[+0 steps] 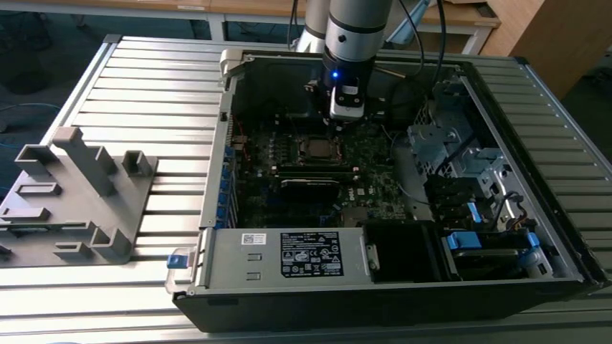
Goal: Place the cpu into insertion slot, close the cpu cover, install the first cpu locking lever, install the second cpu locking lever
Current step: 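Close the cpu cover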
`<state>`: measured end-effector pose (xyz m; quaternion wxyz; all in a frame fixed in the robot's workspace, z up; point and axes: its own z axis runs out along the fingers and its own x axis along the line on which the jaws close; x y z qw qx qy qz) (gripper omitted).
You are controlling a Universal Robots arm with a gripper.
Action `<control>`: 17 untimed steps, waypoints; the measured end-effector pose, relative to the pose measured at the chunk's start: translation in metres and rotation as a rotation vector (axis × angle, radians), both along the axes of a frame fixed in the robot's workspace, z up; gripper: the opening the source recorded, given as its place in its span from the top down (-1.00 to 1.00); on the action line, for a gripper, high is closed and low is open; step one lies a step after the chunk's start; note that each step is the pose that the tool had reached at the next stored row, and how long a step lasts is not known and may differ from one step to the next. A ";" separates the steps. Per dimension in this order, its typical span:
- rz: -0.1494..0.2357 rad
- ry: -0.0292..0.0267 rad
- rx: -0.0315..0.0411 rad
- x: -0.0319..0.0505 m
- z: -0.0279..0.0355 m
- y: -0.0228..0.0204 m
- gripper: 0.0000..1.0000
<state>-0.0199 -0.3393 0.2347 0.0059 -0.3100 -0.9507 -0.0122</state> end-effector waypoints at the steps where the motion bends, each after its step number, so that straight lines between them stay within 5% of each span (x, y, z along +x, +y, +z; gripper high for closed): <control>1: 0.000 0.0000 0.0000 0.0000 0.0000 0.0000 0.79; 17: 0.016 0.0000 0.0000 0.0000 -0.0009 0.0000 0.79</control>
